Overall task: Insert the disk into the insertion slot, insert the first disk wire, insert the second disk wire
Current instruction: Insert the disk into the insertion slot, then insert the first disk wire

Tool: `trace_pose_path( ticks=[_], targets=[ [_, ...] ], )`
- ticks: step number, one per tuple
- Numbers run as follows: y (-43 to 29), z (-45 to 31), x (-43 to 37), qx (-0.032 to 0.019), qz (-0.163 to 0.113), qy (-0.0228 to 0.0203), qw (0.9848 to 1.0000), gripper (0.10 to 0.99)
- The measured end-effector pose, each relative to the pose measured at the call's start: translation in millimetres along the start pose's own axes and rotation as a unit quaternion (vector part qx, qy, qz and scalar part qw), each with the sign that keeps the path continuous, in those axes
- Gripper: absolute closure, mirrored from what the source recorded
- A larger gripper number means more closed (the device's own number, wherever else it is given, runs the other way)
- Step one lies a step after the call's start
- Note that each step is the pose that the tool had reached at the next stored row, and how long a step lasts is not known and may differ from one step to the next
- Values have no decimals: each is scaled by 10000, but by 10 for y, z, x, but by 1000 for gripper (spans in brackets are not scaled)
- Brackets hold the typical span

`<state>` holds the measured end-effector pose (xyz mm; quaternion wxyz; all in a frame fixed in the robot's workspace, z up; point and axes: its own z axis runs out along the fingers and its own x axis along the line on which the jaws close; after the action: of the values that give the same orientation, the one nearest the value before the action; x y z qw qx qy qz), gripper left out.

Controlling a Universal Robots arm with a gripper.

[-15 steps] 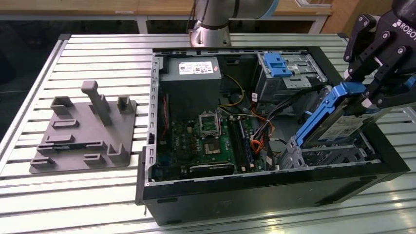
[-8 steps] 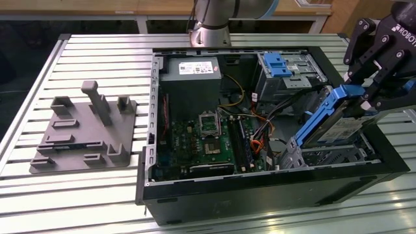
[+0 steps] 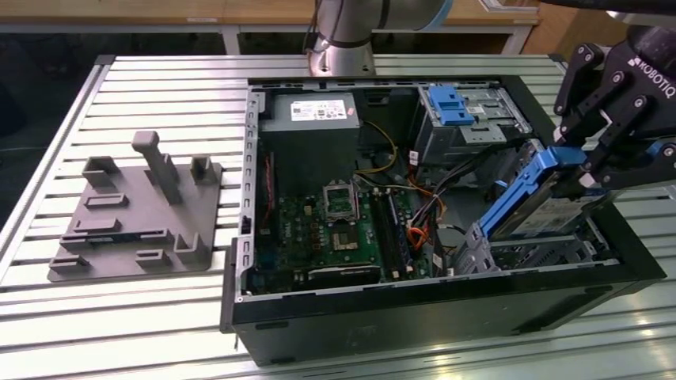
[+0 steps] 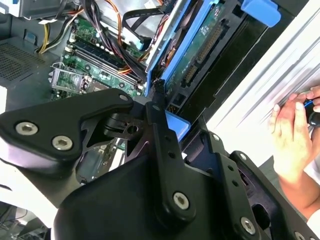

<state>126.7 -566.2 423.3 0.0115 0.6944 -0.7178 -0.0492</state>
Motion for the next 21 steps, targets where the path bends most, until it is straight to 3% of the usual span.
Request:
trace_pose_path(
  ticks=[6,7,9,11,12,21],
  targets=[
    [-16,102,11,0,13,-1,10000,722],
    [-17,105,11,-1,13,0,10000,714],
    [-17,105,11,-1,13,0,10000,596],
    [-17,107,12,-1,13,-2,10000,596],
    [-17,106,12,-1,13,0,10000,533],
    [-17,109,12,-1,13,-1,10000,533]
  ],
)
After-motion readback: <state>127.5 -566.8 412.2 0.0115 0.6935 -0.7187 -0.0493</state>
